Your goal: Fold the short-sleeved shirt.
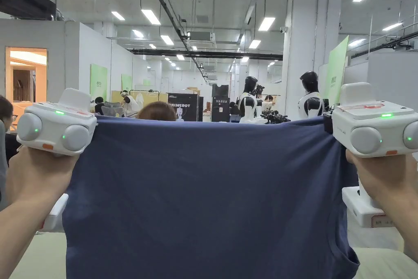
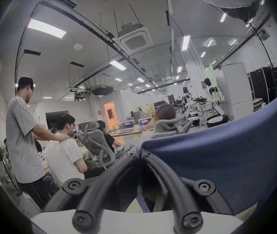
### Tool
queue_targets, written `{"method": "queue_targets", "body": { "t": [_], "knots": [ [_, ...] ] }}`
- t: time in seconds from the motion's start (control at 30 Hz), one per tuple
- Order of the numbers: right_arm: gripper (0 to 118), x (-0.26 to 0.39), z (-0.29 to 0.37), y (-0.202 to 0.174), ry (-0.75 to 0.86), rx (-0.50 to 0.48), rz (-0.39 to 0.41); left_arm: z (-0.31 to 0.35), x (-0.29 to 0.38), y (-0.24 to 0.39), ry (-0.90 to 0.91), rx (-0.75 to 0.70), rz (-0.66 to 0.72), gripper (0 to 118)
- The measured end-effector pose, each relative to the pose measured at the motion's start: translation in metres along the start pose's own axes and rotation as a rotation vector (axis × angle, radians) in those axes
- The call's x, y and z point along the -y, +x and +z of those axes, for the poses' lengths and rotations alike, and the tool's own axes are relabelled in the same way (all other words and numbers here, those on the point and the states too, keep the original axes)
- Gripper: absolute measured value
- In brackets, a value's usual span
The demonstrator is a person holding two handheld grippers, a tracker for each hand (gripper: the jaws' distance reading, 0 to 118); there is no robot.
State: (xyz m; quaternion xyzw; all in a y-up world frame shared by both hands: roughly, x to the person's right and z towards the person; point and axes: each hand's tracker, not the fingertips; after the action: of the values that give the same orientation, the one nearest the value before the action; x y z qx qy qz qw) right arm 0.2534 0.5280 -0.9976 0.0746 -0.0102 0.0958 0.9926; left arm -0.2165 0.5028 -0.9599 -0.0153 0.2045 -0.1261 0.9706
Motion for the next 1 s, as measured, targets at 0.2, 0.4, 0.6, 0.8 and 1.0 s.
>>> {"method": "queue_targets", "body": {
  "t": [0.2, 0.4, 0.6, 0.8, 1.0],
  "knots": [
    [3, 0.057, 0.015, -0.003, -0.073, -0.005, -0.006, -0.002, 0.055, 0.013, -0.107, 0.035, 0.026, 0],
    [3, 0.073, 0.067, 0.014, -0.110, -0.029, -0.049, 0.042, 0.081, 0.011, -0.138, 0.072, 0.044, 0],
    [3, 0.108, 0.163, 0.026, -0.203, -0.060, -0.029, 0.126, 0.128, -0.003, -0.227, 0.173, 0.094, 0],
    [3, 0.211, 0.263, 0.023, -0.461, -0.198, 0.040, 0.229, 0.240, -0.012, -0.391, 0.305, 0.110, 0],
    [3, 0.344, 0.342, 0.014, -0.763, -0.293, 0.064, 0.306, 0.369, -0.019, -0.636, 0.369, 0.129, 0]
  ]
}}
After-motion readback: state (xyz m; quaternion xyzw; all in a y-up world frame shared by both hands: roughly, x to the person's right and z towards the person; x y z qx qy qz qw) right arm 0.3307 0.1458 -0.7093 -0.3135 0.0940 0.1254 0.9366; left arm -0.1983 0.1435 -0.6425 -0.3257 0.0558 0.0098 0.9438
